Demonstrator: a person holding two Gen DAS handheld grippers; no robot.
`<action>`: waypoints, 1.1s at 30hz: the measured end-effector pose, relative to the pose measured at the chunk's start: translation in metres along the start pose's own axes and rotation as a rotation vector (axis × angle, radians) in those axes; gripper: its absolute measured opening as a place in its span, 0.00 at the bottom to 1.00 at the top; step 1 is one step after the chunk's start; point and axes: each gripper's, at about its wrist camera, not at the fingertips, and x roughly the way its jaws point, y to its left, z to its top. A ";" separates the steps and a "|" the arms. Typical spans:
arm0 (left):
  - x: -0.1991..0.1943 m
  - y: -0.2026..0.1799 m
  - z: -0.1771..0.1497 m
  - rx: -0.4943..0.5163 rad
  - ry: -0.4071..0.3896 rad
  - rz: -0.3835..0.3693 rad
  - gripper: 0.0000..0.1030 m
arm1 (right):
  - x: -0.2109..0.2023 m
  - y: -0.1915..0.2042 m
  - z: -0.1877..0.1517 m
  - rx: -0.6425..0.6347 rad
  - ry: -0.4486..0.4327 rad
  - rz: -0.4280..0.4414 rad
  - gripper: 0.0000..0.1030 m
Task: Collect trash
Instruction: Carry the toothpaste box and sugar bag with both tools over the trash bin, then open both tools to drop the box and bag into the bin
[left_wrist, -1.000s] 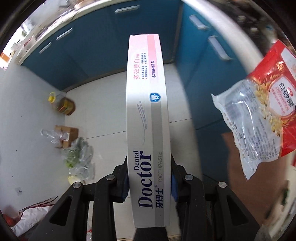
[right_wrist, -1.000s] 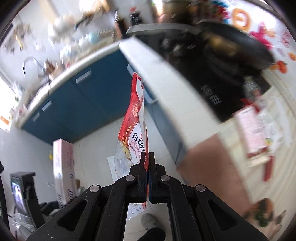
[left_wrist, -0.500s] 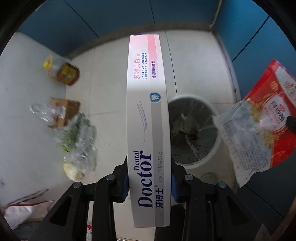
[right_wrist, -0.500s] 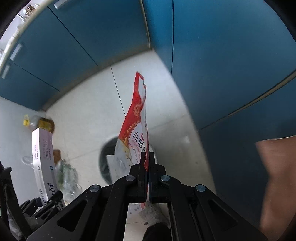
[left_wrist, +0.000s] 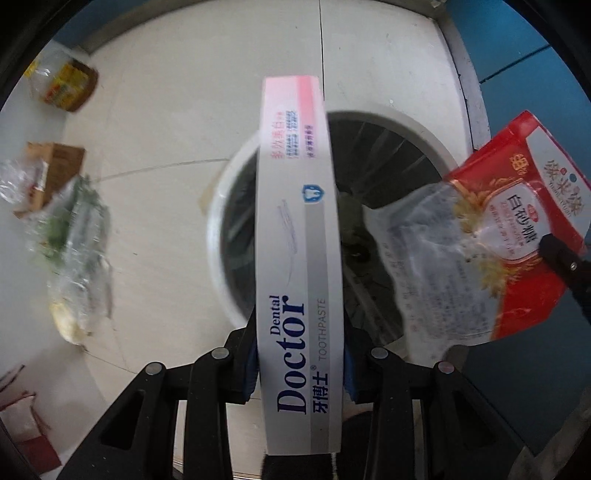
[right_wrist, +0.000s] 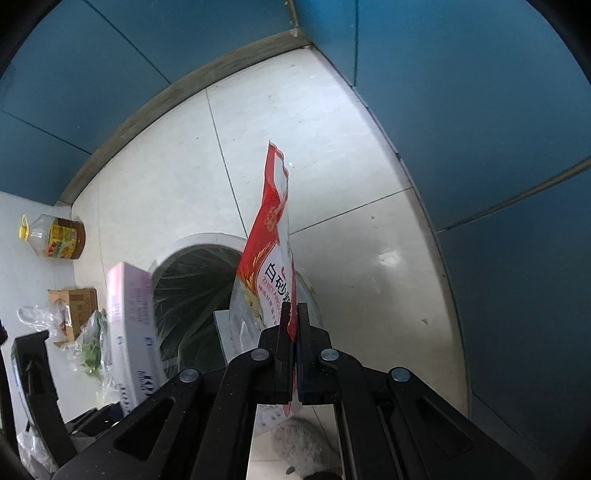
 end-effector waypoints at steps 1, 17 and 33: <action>0.003 0.000 0.002 -0.008 0.008 -0.019 0.32 | 0.003 0.003 0.000 -0.006 0.002 0.001 0.00; -0.039 0.052 -0.007 -0.146 -0.086 0.023 0.98 | -0.008 0.037 -0.040 -0.179 0.095 0.169 0.56; -0.163 0.070 -0.054 -0.107 -0.291 0.229 0.98 | -0.103 0.058 -0.055 -0.277 -0.009 -0.020 0.91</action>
